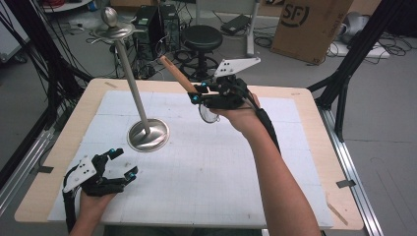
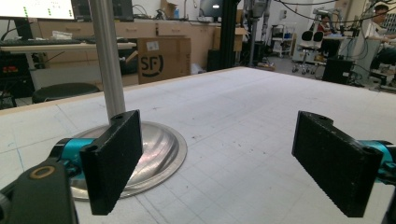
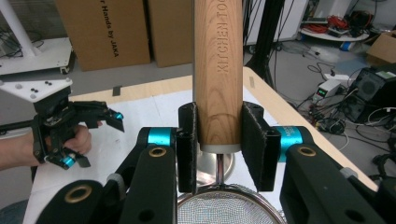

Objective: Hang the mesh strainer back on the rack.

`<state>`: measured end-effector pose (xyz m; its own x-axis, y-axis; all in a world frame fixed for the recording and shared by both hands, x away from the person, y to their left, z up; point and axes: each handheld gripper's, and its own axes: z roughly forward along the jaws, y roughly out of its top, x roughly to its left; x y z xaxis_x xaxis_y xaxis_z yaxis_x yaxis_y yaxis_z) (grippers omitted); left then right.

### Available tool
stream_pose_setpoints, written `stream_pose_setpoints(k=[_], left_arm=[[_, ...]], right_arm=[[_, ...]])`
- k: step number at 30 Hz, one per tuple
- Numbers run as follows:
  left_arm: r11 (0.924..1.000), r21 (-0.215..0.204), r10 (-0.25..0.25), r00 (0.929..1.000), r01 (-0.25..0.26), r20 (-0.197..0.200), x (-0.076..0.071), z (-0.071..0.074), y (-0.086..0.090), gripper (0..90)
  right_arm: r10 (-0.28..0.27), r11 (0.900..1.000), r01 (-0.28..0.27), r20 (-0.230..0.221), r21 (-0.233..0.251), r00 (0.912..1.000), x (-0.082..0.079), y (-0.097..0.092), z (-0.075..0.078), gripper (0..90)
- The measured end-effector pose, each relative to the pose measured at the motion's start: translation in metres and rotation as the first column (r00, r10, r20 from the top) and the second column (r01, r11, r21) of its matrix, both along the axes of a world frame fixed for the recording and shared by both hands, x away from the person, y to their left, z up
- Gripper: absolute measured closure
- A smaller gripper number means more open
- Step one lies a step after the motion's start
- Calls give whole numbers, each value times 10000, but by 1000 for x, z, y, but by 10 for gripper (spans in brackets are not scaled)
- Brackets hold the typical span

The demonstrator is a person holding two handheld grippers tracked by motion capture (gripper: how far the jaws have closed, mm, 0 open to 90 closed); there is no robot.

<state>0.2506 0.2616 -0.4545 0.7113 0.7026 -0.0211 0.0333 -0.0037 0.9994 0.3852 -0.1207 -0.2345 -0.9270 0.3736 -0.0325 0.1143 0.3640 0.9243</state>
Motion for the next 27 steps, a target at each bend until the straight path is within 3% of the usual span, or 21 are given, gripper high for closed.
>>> stream_pose_setpoints(k=[18, 27], left_arm=[[10000, -5, 13, 10000, -13, 22, 0, 0, 0, 168], [10000, 3, 34, 10000, -34, 4, 0, 0, 0, 168]], right_arm=[[406, 9987, -411, 183, 313, 9990, 7, 14, 20, 684], [499, 9955, -513, 194, 792, 9986, 20, 23, 27, 684]])
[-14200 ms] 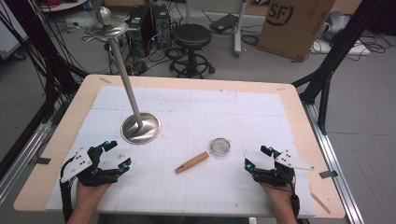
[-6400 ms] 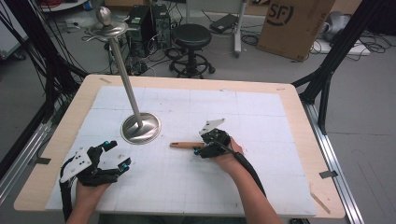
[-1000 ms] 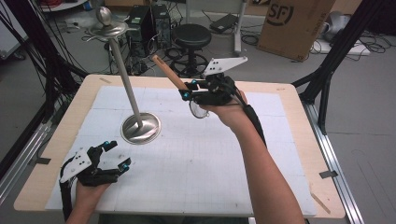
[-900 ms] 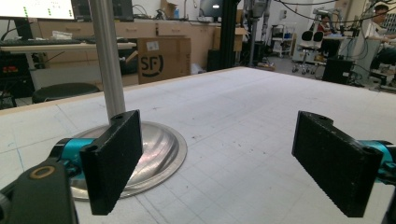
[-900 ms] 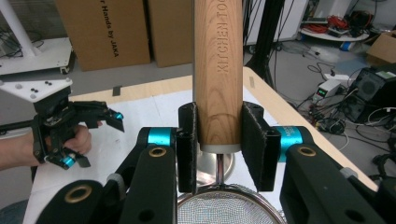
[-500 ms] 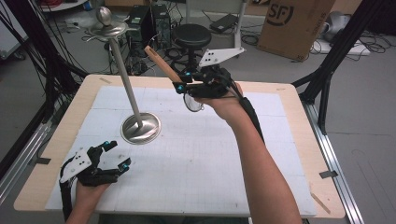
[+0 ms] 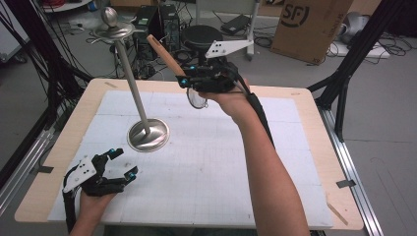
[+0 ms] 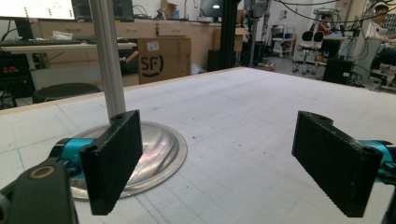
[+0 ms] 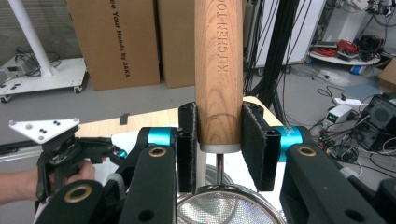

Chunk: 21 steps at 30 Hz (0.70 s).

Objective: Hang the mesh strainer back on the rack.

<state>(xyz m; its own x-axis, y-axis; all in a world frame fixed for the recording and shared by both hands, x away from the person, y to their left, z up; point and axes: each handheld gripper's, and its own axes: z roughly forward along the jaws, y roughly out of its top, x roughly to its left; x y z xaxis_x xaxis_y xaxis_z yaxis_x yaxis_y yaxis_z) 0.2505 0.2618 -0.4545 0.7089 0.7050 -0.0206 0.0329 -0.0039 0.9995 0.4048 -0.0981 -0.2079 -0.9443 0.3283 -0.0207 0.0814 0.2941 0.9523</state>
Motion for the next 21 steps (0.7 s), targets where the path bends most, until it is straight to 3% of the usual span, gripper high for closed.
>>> stream_pose_setpoints(k=[13, 21], left_arm=[[10000, -39, -30, 10000, 31, 72, 0, 0, 0, 168], [10000, -3, -28, 10000, 28, 74, 0, 0, 0, 168]], right_arm=[[-255, 9997, 255, -9, -44, 9997, 14, 13, 16, 684], [-411, 9991, 411, -57, -63, 9991, 21, 14, 17, 684]])
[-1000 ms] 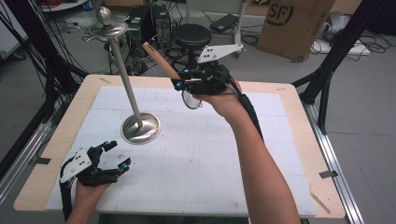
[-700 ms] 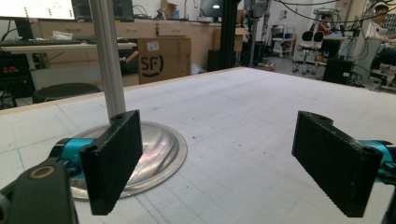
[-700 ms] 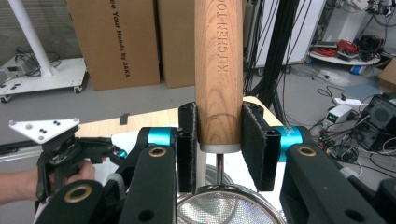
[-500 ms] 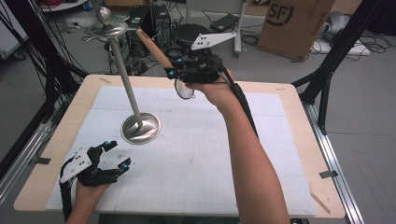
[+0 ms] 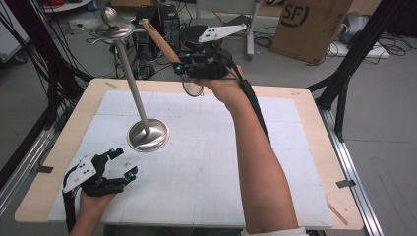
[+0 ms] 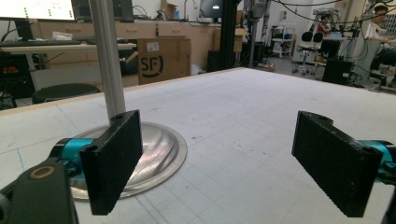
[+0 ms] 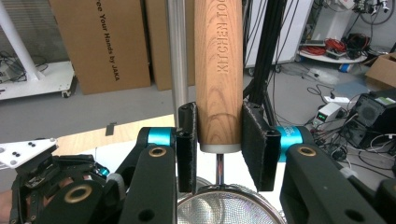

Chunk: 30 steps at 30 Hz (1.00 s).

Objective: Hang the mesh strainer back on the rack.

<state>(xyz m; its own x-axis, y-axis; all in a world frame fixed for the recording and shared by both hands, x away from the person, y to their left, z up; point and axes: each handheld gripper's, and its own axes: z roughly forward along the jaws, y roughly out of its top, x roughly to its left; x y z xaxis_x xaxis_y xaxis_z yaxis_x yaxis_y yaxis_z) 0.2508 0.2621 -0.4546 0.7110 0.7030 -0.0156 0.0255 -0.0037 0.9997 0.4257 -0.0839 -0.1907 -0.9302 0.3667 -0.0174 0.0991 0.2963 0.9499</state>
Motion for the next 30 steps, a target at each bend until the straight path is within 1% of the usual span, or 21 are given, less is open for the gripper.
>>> stream_pose_setpoints(k=[6, 8, 12, 16, 19, 25, 27, 30], left_arm=[[10000, -1, 6, 10000, -6, -3, 0, 0, 0, 168], [10000, 0, 4, 10000, -4, -4, 0, 0, 0, 168], [10000, -26, 6, 10000, -6, -9, 0, 0, 0, 168], [10000, 40, -2, 10000, 2, -1, 0, 0, 0, 169], [10000, -54, 19, 10000, -19, -30, 0, 0, 0, 169], [10000, -65, 22, 10000, -22, -36, 0, 0, 0, 170], [10000, -80, 14, 10000, -15, -64, 0, 0, 0, 170], [10000, -79, 14, 10000, -14, -50, 0, 0, 0, 170]], right_arm=[[185, 9996, -188, -119, -233, 9998, -1, 11, -4, 684], [318, 9990, -321, -98, -301, 9994, -2, 16, -6, 684], [416, 9985, -418, -78, -365, 9991, -2, 20, -7, 684], [467, 9977, -474, -143, -480, 9988, -3, 26, -9, 684], [523, 9969, -532, -161, -589, 9985, -3, 31, -10, 684], [627, 9945, -640, -189, -827, 9979, -3, 40, -12, 684], [601, 9933, -622, -239, -973, 9979, -3, 46, -13, 684], [609, 9927, -630, -236, -1033, 9979, -2, 50, -14, 684]])
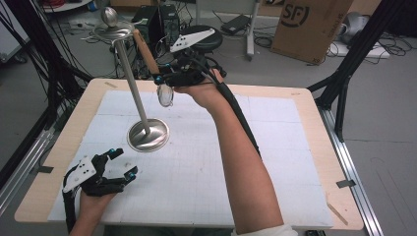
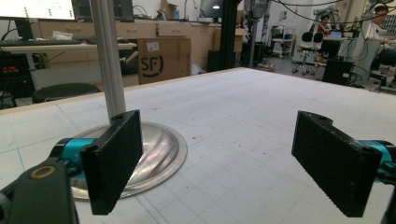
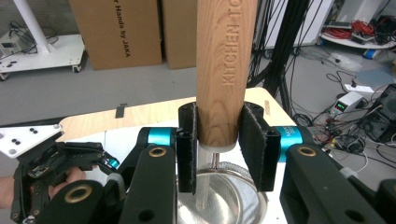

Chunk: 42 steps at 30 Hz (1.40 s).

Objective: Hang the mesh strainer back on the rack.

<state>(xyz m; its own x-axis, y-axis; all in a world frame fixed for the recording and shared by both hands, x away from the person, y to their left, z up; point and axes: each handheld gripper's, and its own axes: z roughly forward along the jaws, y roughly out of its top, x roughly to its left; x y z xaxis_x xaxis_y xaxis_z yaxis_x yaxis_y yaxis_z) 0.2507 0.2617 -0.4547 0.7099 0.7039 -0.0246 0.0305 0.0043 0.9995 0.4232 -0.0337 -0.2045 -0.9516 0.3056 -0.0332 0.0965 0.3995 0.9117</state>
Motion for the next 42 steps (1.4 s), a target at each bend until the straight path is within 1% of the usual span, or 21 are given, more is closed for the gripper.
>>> stream_pose_setpoints(k=[4, 10, 17, 19, 21, 23, 24, 28, 29, 33, 34, 36, 39, 42], left_arm=[[10000, -1, 0, 10000, 0, -14, 0, 0, 0, 170], [10000, 13, 13, 10000, -13, -23, 0, 0, 0, 170], [10000, -9, -7, 10000, 7, -37, 0, 0, 1, 170], [10000, -9, -5, 10000, 5, -35, 0, 0, 1, 170], [10000, -6, -5, 10000, 5, -31, 0, 0, 1, 170], [10000, 1, -6, 10000, 6, -25, 0, 0, 1, 170], [10000, 1, -8, 10000, 8, -27, 0, 0, 1, 170], [10000, 30, -23, 10000, 23, -46, 0, 0, 1, 171], [10000, 9, 2, 10000, -2, -16, 0, 0, 0, 171], [10000, 9, 3, 10000, -3, -15, 0, 0, 0, 171], [10000, 11, -7, 10000, 7, -10, 0, 0, 0, 172], [10000, 11, 1, 10000, -1, -17, 0, 0, 0, 171], [10000, 35, -21, 10000, 20, 14, 0, 0, 0, 171], [10000, 69, -31, 10000, 31, -1, 0, 0, 0, 171]], right_arm=[[-22, 9999, 22, -10, -128, 10000, 1, 6, 0, 683], [-72, 9999, 72, -70, -128, 9999, 1, 12, -2, 683], [-188, 9989, 193, 128, -423, 9997, 2, 14, -1, 670], [-220, 9986, 227, 164, -477, 9996, 2, 14, -1, 633], [-458, 9977, 464, 137, -499, 9989, 1, 13, -1, 590], [-471, 9976, 475, 92, -498, 9988, 1, 11, -1, 577], [-470, 9972, 479, 174, -567, 9987, 1, 10, 0, 569], [-617, 9964, 626, 175, -576, 9979, -2, 6, 2, 535], [-563, 9965, 577, 259, -597, 9981, -1, 5, 2, 532], [-652, 9961, 665, 237, -580, 9976, -5, -1, 4, 506], [-589, 9966, 604, 282, -565, 9979, -8, -4, 3, 498], [-584, 9966, 601, 312, -565, 9978, -9, -6, 3, 495], [-607, 9965, 625, 332, -558, 9976, -14, -14, 0, 486], [-680, 9965, 694, 312, -470, 9972, -19, -27, -5, 473]])
